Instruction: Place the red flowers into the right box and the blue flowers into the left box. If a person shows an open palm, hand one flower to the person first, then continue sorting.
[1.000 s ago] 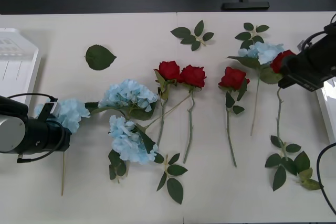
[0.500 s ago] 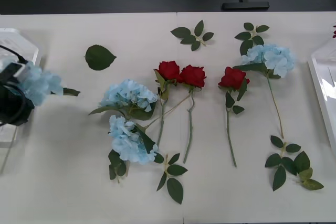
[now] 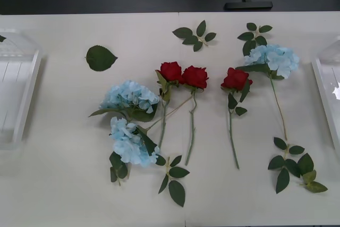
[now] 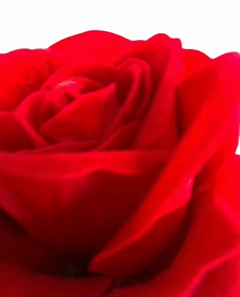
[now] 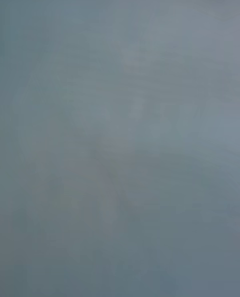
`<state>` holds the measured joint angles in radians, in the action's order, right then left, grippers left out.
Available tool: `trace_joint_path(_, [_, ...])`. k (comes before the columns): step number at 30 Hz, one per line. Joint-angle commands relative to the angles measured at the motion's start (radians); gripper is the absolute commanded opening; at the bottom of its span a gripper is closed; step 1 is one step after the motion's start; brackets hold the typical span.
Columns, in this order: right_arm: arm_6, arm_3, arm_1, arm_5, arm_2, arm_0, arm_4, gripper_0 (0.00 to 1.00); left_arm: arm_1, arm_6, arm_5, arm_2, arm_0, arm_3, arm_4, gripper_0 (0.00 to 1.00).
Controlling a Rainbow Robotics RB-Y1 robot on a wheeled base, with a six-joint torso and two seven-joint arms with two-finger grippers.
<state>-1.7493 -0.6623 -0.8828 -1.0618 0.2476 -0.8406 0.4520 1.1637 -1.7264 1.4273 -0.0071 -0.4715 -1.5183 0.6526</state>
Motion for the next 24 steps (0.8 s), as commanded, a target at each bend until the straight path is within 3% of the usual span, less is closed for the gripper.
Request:
trace_joint_path(1, [0.025, 0.044, 0.028, 0.055, -0.007, -0.041, -0.019, 0.0, 0.013, -0.018, -0.139, -0.053, -0.03, 0.124, -0.048, 0.0])
trace_joint_path(3, [0.028, 0.061, 0.035, 0.077, -0.007, -0.04, -0.019, 0.0, 0.007, -0.019, -0.197, -0.077, -0.03, 0.159, -0.062, 0.01])
trace_joint_path(4, [0.028, 0.07, 0.038, 0.089, -0.007, -0.04, -0.019, 0.0, 0.005, -0.019, -0.226, -0.094, -0.03, 0.173, -0.073, 0.35])
trace_joint_path(5, [0.028, 0.073, 0.039, 0.097, -0.008, -0.04, -0.018, 0.1, 0.004, -0.019, -0.245, -0.11, -0.03, 0.184, -0.084, 0.62])
trace_joint_path(6, [0.028, 0.072, 0.039, 0.095, -0.008, -0.041, -0.018, 0.22, 0.004, -0.016, -0.249, -0.116, -0.03, 0.187, -0.084, 0.7])
trace_joint_path(8, [0.024, 0.073, 0.039, 0.094, -0.019, -0.041, -0.006, 0.58, 0.004, -0.013, -0.251, -0.122, -0.03, 0.19, -0.084, 0.85])
trace_joint_path(9, [0.02, 0.073, 0.039, 0.092, -0.024, -0.04, -0.001, 0.67, 0.004, -0.015, -0.251, -0.122, -0.03, 0.19, -0.084, 0.9])
trace_joint_path(10, [0.014, 0.073, 0.039, 0.092, -0.03, -0.04, 0.01, 0.82, 0.004, -0.016, -0.246, -0.122, -0.029, 0.19, -0.084, 0.99])
trace_joint_path(12, [-0.001, 0.072, 0.031, 0.085, -0.033, -0.041, 0.037, 1.0, 0.004, -0.021, -0.235, -0.122, -0.029, 0.187, -0.077, 1.0])
trace_joint_path(17, [-0.156, 0.041, 0.002, 0.009, -0.079, -0.043, 0.18, 1.0, 0.004, -0.027, -0.192, -0.113, -0.029, 0.167, -0.013, 1.0])
trace_joint_path(24, [-0.262, -0.203, -0.015, -0.319, -0.108, -0.041, 0.473, 1.0, 0.002, -0.018, 0.001, 0.021, 0.004, 0.038, 0.263, 1.0])
